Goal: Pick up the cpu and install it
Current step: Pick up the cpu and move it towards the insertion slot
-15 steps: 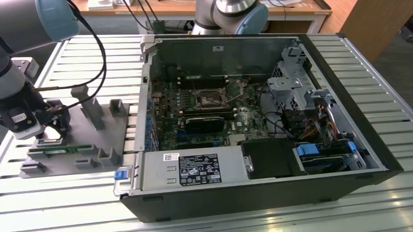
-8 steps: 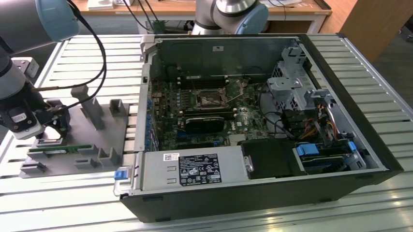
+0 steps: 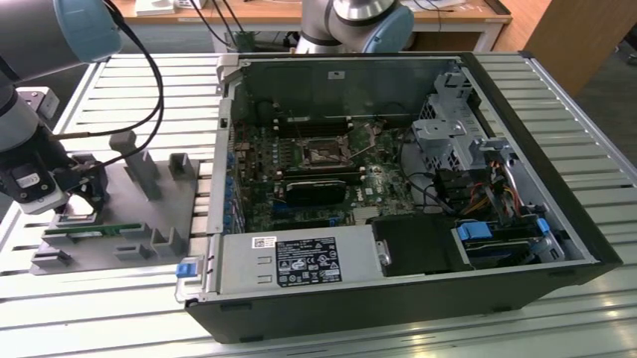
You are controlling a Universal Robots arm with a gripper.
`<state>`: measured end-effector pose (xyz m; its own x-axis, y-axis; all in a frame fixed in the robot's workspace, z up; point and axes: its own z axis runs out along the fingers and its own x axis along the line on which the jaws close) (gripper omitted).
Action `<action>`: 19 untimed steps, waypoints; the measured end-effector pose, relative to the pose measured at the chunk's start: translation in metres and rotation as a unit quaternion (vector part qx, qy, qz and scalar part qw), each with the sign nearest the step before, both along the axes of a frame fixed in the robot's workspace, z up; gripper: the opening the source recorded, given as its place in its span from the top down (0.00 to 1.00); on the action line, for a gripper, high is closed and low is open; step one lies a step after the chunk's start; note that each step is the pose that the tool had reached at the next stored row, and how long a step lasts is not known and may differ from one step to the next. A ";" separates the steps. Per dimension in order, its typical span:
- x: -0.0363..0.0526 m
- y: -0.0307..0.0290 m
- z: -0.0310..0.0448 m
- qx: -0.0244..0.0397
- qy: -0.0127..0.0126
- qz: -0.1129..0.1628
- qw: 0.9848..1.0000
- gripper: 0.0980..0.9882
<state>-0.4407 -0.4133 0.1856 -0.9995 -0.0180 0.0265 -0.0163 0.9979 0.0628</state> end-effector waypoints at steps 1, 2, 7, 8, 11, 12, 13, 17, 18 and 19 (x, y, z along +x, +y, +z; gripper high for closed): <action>0.0000 0.0000 0.0000 0.000 0.000 0.000 1.000 0.44; 0.0000 0.0000 0.0001 0.000 0.000 0.000 1.000 0.46; 0.0000 0.0001 0.0001 0.000 0.000 0.000 1.000 0.52; 0.0000 0.0001 0.0001 0.000 0.000 0.000 1.000 0.52; 0.0001 0.0001 0.0003 0.000 0.000 0.000 1.000 0.52; 0.0000 0.0001 0.0003 0.000 0.000 0.000 1.000 0.52; 0.0000 0.0001 0.0005 0.000 0.000 0.000 1.000 0.52; 0.0000 0.0001 0.0025 0.000 0.000 0.000 1.000 0.52; 0.0000 0.0001 0.0034 0.000 0.000 0.000 1.000 0.52; 0.0000 0.0001 0.0042 0.000 0.000 0.000 1.000 0.52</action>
<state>-0.4407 -0.4132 0.1898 -0.9995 -0.0180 0.0267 -0.0163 0.9979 0.0627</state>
